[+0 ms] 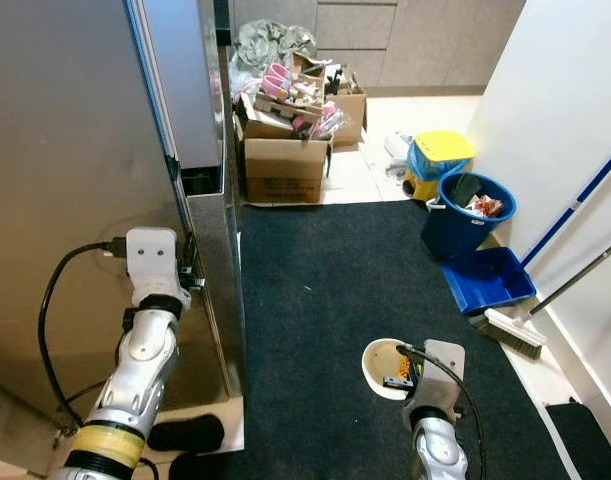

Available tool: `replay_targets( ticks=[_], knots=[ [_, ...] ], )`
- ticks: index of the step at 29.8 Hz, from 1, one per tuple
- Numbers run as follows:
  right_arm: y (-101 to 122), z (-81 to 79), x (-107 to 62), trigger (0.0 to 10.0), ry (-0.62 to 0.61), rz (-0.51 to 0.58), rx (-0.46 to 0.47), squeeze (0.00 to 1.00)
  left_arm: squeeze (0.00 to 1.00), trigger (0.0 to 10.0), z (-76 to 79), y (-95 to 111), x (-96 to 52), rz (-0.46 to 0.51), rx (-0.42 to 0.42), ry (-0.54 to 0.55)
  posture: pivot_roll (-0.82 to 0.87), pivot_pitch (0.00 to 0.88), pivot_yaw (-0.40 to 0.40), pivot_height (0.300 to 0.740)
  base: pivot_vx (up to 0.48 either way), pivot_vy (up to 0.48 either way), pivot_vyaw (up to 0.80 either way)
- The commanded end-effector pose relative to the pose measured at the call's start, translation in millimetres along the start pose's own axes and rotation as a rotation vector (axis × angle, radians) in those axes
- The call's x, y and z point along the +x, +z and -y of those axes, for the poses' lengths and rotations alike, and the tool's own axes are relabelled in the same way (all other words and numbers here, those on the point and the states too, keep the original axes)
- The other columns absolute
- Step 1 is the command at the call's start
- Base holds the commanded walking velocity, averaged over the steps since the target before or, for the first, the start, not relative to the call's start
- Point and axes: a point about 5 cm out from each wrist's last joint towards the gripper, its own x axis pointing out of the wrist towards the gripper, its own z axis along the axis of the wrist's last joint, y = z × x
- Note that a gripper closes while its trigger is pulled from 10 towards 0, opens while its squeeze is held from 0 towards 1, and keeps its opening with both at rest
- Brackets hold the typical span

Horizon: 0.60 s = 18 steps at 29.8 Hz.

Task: Restocking fridge

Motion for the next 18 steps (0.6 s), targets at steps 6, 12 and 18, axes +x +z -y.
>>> replay_targets(
  ticks=[6,12,18],
  knots=[
    [-1,3.6,-0.6,10.0,-0.014,-0.001,0.0,0.0,0.0,0.0,5.6,13,1.7,0.05,-0.002,0.002,-0.03,0.061,-0.023,0.74,0.0,0.0,0.0],
    [0,2.5,0.1,10.0,-0.011,0.001,0.0,0.0,0.0,0.0,3.3,17,4.4,0.062,0.014,0.014,-0.03,0.058,-0.024,0.74,0.0,0.0,0.0],
    [0,2.2,0.4,10.0,-0.011,0.001,-0.001,0.0,0.0,0.9,4.3,19,7.1,0.063,0.01,0.011,-0.03,0.056,-0.025,0.74,0.0,0.0,0.0]
  ],
)
